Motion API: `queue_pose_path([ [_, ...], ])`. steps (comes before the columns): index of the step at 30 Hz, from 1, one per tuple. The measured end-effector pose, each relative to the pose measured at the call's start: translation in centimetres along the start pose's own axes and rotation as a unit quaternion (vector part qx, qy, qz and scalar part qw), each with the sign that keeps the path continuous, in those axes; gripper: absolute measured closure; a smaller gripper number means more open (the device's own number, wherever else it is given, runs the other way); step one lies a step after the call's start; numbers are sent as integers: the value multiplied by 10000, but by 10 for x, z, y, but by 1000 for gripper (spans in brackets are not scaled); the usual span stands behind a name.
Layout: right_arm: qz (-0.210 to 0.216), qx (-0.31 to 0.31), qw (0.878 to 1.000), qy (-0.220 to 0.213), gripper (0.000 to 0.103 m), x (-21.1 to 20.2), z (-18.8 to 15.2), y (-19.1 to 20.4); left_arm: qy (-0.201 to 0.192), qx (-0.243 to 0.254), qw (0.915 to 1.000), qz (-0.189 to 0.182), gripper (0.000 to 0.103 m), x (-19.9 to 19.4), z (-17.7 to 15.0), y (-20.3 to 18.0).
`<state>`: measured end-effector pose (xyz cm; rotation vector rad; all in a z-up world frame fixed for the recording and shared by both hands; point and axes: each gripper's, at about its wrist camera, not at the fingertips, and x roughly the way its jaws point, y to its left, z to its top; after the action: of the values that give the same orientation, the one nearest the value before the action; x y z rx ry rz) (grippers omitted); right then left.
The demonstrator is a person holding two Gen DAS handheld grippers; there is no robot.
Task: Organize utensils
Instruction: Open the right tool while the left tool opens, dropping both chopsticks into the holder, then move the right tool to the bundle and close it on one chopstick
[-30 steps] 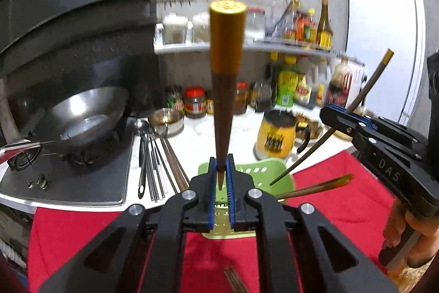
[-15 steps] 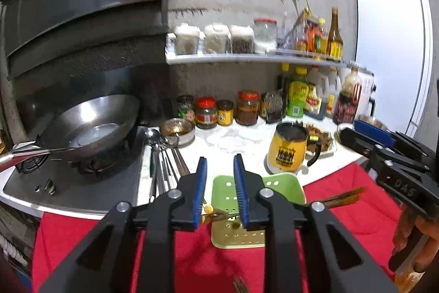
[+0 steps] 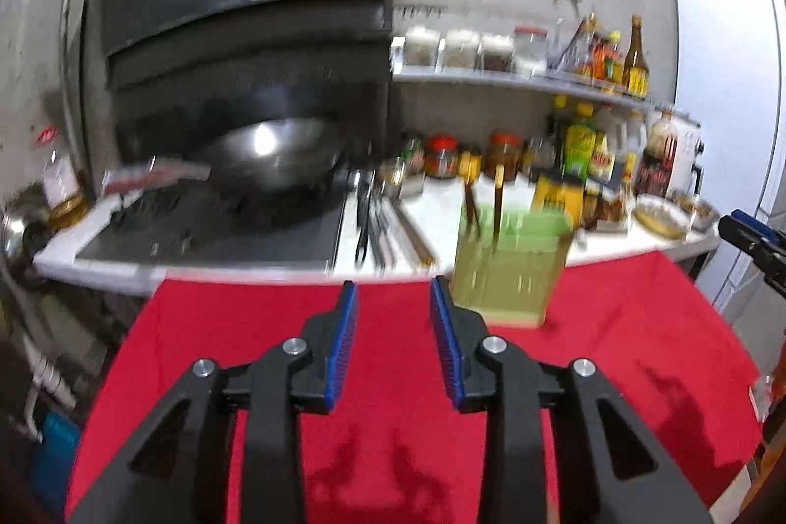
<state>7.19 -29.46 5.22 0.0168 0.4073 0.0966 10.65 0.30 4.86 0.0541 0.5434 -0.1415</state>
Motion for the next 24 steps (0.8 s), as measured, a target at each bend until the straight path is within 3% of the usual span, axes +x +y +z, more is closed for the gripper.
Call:
queue_pose_path([
  [8,264,50,9955,909,54,-3,-90,24,978,65,9952,58,72,3,-97,0],
  [12,337,94,9906,1326,54,7,-124,36,1386,-204,9901,-106,72,13,-126,8],
  [21,764,-132,9802,1820,56,31,-144,76,1533,-174,9880,-23,72,23,-134,19],
  [24,908,-199,9775,1895,68,40,-143,88,1565,-171,9875,-67,72,26,-134,18],
])
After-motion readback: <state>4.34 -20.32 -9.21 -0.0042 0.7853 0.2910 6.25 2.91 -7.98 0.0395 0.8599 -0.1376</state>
